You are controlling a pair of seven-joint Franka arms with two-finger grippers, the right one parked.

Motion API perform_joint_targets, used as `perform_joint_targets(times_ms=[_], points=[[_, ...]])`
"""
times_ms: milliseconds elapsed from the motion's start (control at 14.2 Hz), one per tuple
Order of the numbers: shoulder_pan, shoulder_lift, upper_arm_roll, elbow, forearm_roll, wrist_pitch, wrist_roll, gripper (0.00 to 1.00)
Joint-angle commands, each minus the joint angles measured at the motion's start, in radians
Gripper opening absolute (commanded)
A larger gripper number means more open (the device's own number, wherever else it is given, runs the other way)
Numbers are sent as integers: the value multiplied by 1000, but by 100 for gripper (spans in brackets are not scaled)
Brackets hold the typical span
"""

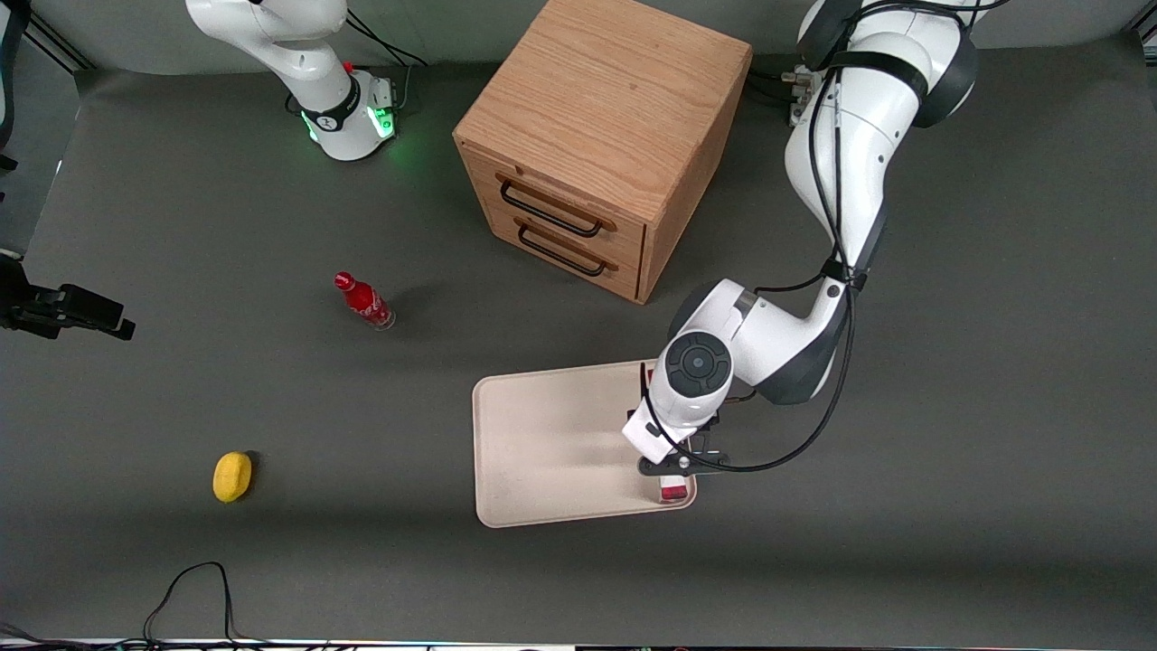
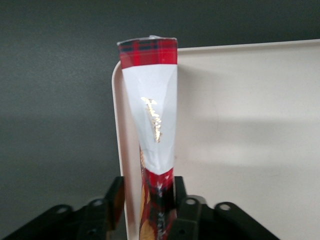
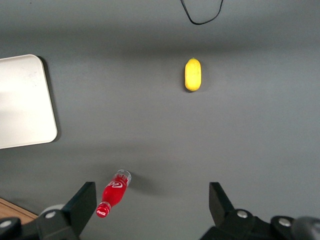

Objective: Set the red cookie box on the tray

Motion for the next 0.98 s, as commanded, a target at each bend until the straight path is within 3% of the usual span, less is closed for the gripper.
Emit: perform_joint_targets(times_ms=[0,561,912], points=[[-8,-95,10,-14,7,-127,2,100],[10,-469,-10,-30,-87,-518,11,100],[202,-715,-10,-271,-98,-541,174,100]])
